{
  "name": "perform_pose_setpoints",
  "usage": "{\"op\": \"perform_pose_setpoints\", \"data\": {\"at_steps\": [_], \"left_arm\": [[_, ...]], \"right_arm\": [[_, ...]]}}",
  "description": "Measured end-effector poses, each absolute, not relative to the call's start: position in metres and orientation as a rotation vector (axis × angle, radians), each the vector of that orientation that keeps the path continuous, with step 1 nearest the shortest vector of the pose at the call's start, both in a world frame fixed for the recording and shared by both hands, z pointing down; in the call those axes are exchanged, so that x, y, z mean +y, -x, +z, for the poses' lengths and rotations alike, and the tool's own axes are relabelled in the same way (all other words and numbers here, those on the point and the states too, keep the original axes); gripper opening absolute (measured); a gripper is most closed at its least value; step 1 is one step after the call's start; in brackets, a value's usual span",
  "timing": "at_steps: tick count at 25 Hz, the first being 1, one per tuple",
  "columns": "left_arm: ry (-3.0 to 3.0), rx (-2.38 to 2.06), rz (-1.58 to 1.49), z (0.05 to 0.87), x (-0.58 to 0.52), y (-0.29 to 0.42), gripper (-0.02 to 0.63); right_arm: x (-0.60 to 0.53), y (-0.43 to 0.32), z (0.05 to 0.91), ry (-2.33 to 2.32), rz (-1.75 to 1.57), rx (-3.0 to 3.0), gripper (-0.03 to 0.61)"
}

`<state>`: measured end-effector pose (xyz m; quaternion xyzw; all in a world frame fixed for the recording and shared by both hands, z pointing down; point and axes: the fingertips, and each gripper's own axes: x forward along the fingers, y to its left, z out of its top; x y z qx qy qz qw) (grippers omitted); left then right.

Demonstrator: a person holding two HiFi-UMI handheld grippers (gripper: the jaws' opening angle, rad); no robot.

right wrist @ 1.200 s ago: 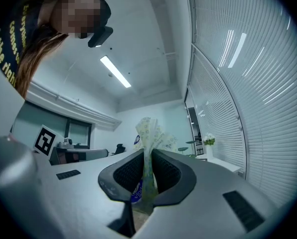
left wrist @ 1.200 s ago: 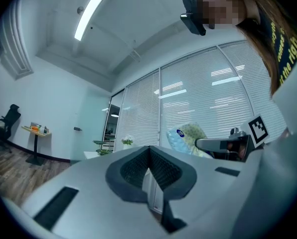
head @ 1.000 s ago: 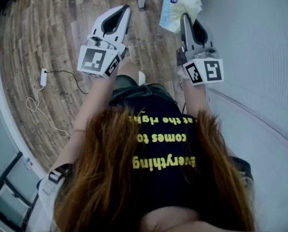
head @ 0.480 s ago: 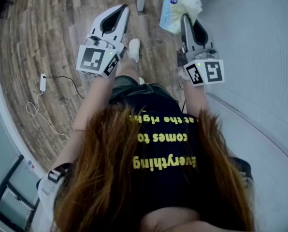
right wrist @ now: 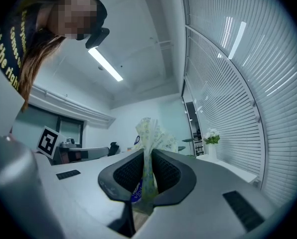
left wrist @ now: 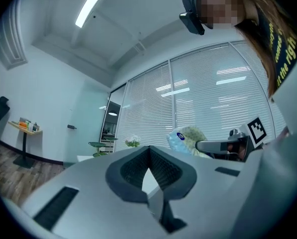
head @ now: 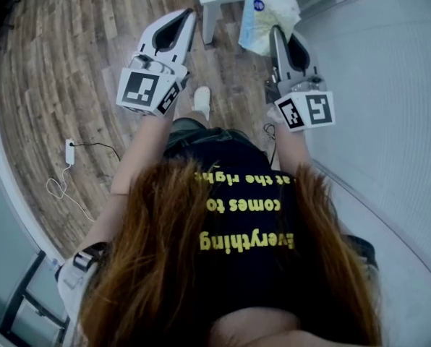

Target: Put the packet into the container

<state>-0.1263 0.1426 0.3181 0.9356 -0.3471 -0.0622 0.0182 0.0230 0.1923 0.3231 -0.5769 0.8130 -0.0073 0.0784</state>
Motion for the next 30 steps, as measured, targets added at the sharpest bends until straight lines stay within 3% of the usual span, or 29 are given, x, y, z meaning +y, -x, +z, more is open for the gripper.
{"op": "perform_pose_setpoints", "data": {"at_steps": [4, 20, 30], "left_arm": [[-2.912, -1.053, -0.198, 0.313, 0.07, 0.118, 0.002], [-2.854, -1.06, -0.152, 0.333, -0.052, 0.091, 0.002], [-2.825, -1.175, -0.17, 0.324, -0.193, 0.024, 0.002]], "right_arm": [[0.12, -0.028, 0.319, 1.732, -0.022, 2.433, 0.055], [0.001, -0.071, 0.321, 1.793, -0.065, 2.413, 0.055], [-0.156, -0.147, 0.316, 1.7, -0.05, 2.469, 0.055]]}}
